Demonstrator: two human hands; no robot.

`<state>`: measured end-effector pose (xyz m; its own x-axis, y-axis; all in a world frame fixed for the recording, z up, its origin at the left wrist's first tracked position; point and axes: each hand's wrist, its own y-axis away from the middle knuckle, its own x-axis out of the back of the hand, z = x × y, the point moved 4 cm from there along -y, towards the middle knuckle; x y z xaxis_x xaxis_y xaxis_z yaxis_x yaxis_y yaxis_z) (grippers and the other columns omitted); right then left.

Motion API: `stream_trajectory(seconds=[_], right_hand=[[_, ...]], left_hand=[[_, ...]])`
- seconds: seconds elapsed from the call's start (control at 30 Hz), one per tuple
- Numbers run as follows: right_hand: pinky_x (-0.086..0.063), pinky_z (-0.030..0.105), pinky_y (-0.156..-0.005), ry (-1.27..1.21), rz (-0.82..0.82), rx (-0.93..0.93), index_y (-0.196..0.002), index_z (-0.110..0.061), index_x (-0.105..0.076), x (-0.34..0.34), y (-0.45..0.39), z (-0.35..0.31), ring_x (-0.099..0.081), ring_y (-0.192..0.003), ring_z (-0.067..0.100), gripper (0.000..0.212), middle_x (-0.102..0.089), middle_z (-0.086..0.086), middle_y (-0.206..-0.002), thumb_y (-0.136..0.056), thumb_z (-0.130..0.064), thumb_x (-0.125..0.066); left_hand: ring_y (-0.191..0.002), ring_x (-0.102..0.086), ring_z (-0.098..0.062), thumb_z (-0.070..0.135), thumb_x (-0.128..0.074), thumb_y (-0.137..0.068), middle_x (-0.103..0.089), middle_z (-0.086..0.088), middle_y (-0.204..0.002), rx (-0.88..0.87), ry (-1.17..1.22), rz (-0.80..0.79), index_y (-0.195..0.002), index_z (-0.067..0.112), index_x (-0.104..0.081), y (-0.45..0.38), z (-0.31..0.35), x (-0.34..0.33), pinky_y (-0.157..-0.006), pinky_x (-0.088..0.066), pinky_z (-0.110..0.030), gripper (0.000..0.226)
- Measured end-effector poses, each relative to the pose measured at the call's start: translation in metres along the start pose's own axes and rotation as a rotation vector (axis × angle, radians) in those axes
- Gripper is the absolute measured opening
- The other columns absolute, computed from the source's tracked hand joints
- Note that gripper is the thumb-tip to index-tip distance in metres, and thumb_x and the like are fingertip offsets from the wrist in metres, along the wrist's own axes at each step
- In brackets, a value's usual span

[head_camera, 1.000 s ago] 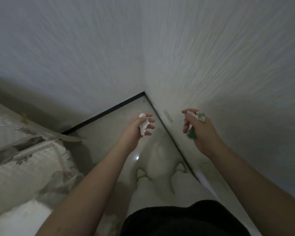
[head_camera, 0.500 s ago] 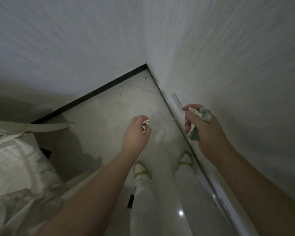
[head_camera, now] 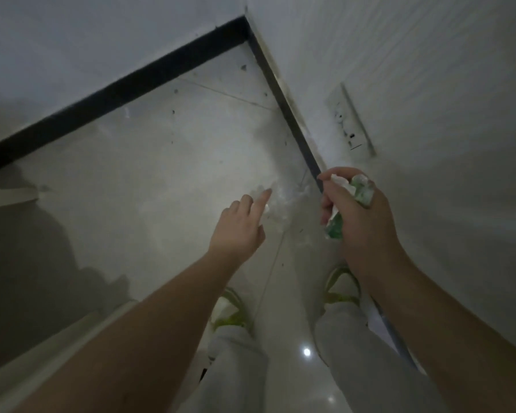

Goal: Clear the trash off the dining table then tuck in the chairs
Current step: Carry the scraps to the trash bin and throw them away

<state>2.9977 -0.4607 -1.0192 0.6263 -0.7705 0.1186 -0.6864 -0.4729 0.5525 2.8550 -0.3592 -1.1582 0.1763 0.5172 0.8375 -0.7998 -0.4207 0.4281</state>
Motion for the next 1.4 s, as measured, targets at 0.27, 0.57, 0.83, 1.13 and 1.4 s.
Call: stream_trajectory(seconds=[0.27, 0.57, 0.83, 1.13, 1.4], right_hand=[[-0.048, 0.028, -0.063, 0.112, 0.089, 0.008, -0.092, -0.025, -0.066, 0.0, -0.067, 0.079, -0.059, -0.067, 0.013, 0.01, -0.061, -0.006, -0.071, -0.093, -0.019, -0.058], [-0.047, 0.019, -0.057, 0.223, 0.025, 0.038, -0.091, -0.021, -0.064, 0.0, -0.086, 0.095, -0.056, -0.059, 0.006, 0.01, -0.059, -0.007, -0.066, -0.094, -0.015, -0.056], [-0.048, 0.023, -0.058, 0.193, 0.02, -0.015, -0.086, -0.023, -0.067, 0.005, -0.057, 0.084, -0.056, -0.059, 0.006, 0.016, -0.059, -0.006, -0.062, -0.093, -0.012, -0.057], [-0.046, 0.027, -0.057, 0.172, -0.042, 0.022, -0.089, -0.018, -0.066, -0.004, 0.015, 0.003, -0.053, -0.058, 0.012, 0.014, -0.057, -0.001, -0.064, -0.094, -0.011, -0.055], [-0.046, 0.03, -0.059, 0.225, -0.13, 0.024, -0.09, -0.018, -0.065, -0.004, 0.118, -0.115, -0.054, -0.058, 0.016, 0.012, -0.058, -0.002, -0.063, -0.094, -0.012, -0.055]], left_hand=[[-0.102, -0.048, -0.028, 0.062, -0.059, -0.077, -0.049, -0.009, -0.122, -0.135, -0.085, -0.014, -0.153, 0.022, -0.011, -0.087, -0.005, -0.116, -0.083, -0.039, -0.037, 0.099], [-0.132, -0.032, -0.034, 0.064, -0.069, -0.071, -0.011, -0.016, -0.158, -0.044, -0.252, -0.17, -0.152, 0.02, 0.002, -0.129, -0.008, -0.169, -0.106, -0.031, -0.04, 0.117], [-0.079, -0.058, -0.035, 0.009, -0.074, -0.062, -0.059, -0.019, -0.088, -0.048, -0.152, -0.053, -0.088, 0.004, -0.064, -0.093, -0.005, -0.127, -0.066, -0.042, -0.035, 0.028], [-0.101, -0.06, -0.035, 0.022, -0.064, -0.081, -0.06, -0.018, -0.112, 0.179, 0.587, -0.013, -0.098, 0.0, -0.063, 0.004, 0.007, -0.02, -0.084, -0.039, -0.026, 0.027], [-0.073, -0.061, -0.024, 0.003, -0.058, -0.086, -0.057, -0.001, -0.083, 0.521, 1.104, 0.15, -0.122, 0.02, -0.032, 0.136, 0.038, 0.133, -0.069, -0.058, -0.041, 0.048]])
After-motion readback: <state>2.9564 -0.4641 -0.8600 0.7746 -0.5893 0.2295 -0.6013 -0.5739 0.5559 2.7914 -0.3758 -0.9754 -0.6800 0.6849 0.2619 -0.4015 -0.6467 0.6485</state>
